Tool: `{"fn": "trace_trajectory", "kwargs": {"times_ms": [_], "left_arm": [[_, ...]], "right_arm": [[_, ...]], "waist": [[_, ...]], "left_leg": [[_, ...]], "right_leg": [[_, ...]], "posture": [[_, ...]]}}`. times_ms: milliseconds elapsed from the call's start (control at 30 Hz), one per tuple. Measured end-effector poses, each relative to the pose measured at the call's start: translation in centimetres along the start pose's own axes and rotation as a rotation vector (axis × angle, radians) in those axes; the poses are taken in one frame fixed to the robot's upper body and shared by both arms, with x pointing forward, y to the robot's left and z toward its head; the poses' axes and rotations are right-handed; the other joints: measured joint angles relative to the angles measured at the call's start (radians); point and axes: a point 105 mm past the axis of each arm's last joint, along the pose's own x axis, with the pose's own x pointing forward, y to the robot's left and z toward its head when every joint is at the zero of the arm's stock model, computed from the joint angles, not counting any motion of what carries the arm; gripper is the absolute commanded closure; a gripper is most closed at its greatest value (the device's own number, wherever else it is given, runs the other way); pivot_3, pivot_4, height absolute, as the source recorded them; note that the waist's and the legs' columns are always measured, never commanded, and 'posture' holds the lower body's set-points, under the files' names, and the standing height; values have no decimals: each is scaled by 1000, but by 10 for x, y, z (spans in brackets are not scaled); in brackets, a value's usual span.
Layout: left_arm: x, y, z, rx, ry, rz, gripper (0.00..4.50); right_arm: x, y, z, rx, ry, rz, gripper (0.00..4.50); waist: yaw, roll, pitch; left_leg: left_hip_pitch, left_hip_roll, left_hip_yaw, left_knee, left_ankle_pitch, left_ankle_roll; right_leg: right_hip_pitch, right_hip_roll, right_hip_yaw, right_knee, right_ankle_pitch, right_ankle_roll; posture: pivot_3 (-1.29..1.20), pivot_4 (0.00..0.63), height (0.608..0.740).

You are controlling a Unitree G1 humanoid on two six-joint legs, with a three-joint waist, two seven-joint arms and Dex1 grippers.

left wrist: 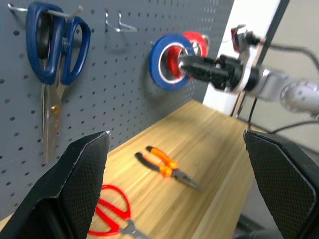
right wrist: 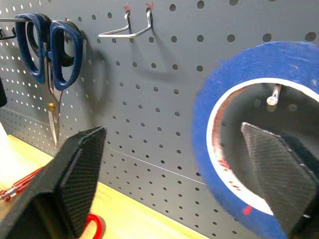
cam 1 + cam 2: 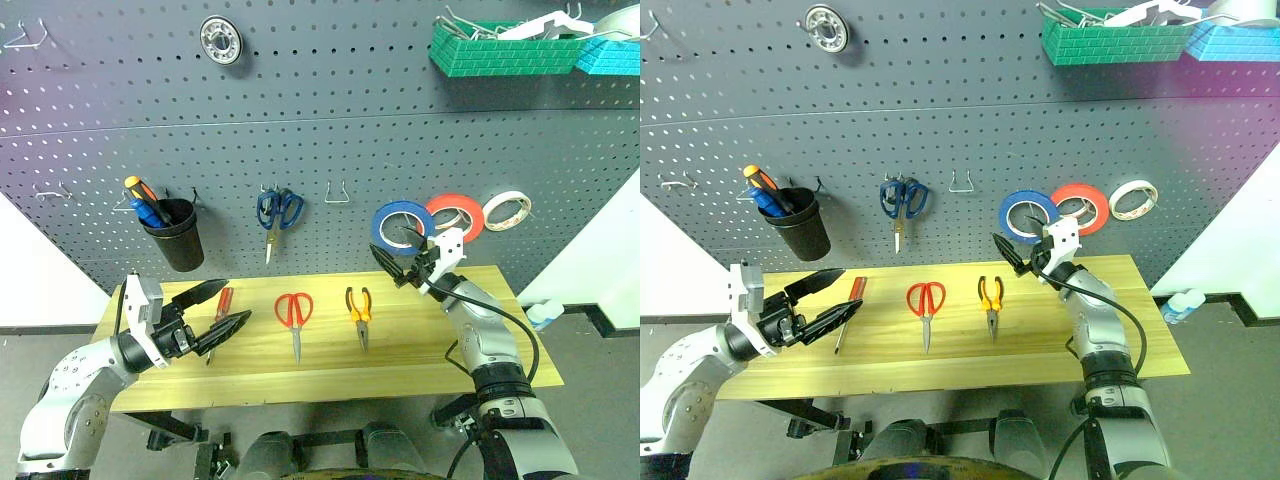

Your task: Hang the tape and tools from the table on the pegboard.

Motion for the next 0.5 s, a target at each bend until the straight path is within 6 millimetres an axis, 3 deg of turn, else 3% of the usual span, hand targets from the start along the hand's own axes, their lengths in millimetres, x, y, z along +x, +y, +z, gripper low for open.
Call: {"fn": "trace_trajectory", "kwargs": {"times_ms": [233, 400, 500], "left_arm": [[-13, -3, -1, -52, -23, 66, 0], [-18, -5, -1, -54, -17, 80, 0], [-21, -4, 0, -48, -14, 95, 0]], "right_arm": [[-26, 10, -30, 108, 105, 15, 28], [-26, 20, -26, 117, 147, 7, 28], [-21, 33, -47, 116, 284, -21, 28]], "waist": [[5, 0, 0], [5, -1, 0], [5, -2, 0]], "left_leg": [[-1, 0, 0, 0, 0, 0], [0, 0, 0, 0, 0, 0], [0, 1, -1, 0, 0, 0]], "right_leg": [[0, 0, 0, -1, -2, -3], [0, 1, 1, -1, -3, -4], [-1, 2, 1, -1, -4, -6]], "posture": [[10, 0, 736], [21, 0, 736], [29, 0, 736]]}}
